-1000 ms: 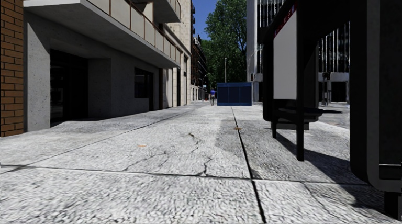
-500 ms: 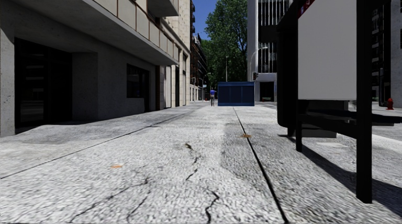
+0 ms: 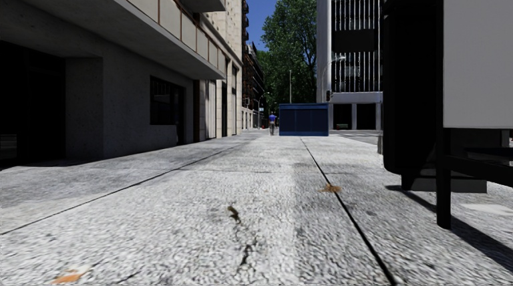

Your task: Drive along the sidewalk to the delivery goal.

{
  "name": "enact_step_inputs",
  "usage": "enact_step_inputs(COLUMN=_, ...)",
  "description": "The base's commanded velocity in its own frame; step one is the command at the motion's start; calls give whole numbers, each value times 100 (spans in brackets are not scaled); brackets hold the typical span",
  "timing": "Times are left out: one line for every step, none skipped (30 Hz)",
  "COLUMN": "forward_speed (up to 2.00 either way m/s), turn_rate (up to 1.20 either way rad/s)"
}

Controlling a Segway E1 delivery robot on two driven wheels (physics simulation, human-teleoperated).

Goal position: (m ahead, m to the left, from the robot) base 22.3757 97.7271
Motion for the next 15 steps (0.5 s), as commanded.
enact_step_inputs(forward_speed=200, turn_rate=0)
enact_step_inputs(forward_speed=200, turn_rate=0)
enact_step_inputs(forward_speed=200, turn_rate=0)
enact_step_inputs(forward_speed=200, turn_rate=0)
enact_step_inputs(forward_speed=200, turn_rate=0)
enact_step_inputs(forward_speed=200, turn_rate=0)
enact_step_inputs(forward_speed=200, turn_rate=0)
enact_step_inputs(forward_speed=200, turn_rate=0)
enact_step_inputs(forward_speed=200, turn_rate=0)
enact_step_inputs(forward_speed=200, turn_rate=0)
enact_step_inputs(forward_speed=200, turn_rate=0)
enact_step_inputs(forward_speed=200, turn_rate=0)
enact_step_inputs(forward_speed=200, turn_rate=0)
enact_step_inputs(forward_speed=200, turn_rate=0)
enact_step_inputs(forward_speed=200, turn_rate=0)
